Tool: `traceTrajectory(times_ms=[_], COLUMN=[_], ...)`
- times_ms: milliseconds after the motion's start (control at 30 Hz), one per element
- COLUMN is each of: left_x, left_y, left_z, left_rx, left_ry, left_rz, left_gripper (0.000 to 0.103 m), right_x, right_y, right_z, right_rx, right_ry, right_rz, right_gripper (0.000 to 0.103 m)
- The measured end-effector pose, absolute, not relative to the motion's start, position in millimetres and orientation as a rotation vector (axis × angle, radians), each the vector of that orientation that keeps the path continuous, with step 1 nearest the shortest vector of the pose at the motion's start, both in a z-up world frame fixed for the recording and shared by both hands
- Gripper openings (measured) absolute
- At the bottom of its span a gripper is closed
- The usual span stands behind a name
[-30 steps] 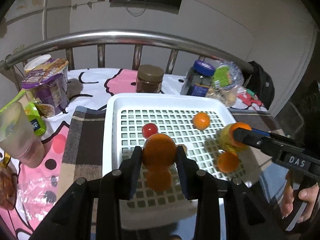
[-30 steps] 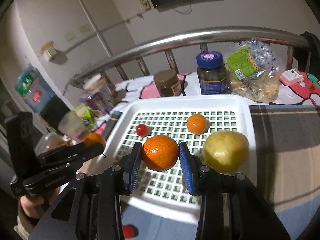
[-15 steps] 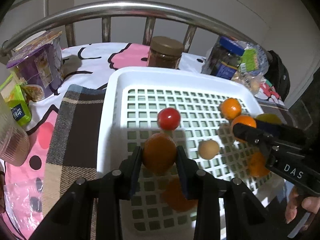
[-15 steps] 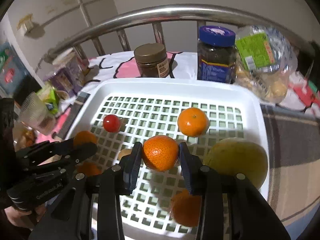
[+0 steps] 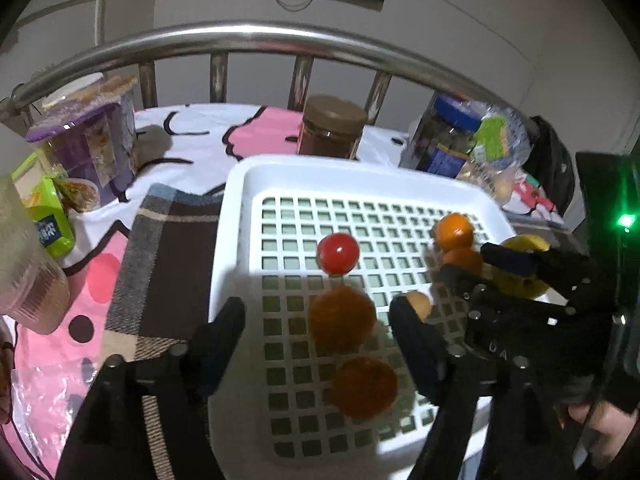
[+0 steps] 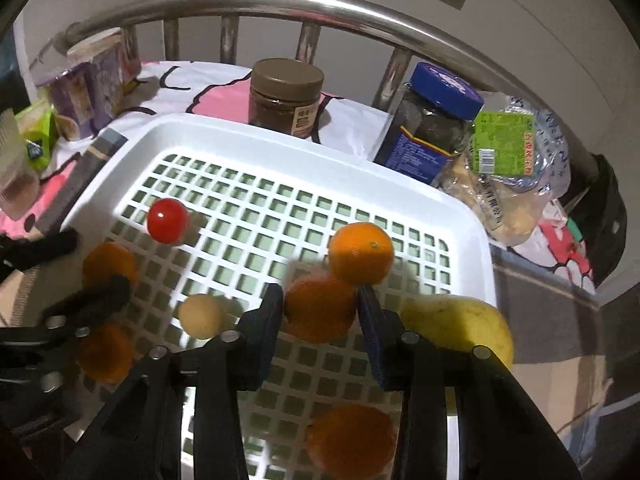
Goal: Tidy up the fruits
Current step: 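Withdraw both grippers from the tray toward the kiwi and red tomato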
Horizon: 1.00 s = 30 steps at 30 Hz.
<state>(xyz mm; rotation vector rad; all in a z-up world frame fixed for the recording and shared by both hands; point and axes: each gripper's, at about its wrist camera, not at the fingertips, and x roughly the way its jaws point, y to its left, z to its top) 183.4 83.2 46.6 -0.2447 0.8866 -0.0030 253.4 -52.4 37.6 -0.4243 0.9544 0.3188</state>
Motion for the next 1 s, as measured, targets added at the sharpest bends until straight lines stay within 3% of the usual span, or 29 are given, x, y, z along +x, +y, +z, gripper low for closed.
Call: traceTrajectory(times_ms=[67,133,200,300,400,667,1000], left_x=[173,162,146,120,92,20,-8], left_y=[84,86,88,87,84,68,58], left_z=[61,78,98,130,159,193,157], left_rx=[-0.25,-0.263,-0.278,-0.269,-0.253,-0.214,-0.216], left_ry=[0.842,0.791,0.726,0.62,0.523,0.385,0.461], left_rz=[-0.016,-0.04,-0.054,-0.039,-0.018,-0.056,-0.087], left_gripper=[0.087,0.092,0.096,0.1,0.102,0.103,0.103], right_x=[253,249,235,202,163,66,25], right_y=[-69,-84,-104,-126,-142,-186,-193], right_z=[51,71,101,146,180,217,171], right_rx=[-0.327,-0.236,-0.148,-0.098,-0.081,0.023,0.03], right_ry=[0.931,0.884,0.785,0.64,0.504,0.298,0.384], right_rz=[0.346,0.37,0.409,0.455,0.469,0.543,0.594], right_gripper=[0.05,0.072,0.084,0.09,0.102,0.103,0.103])
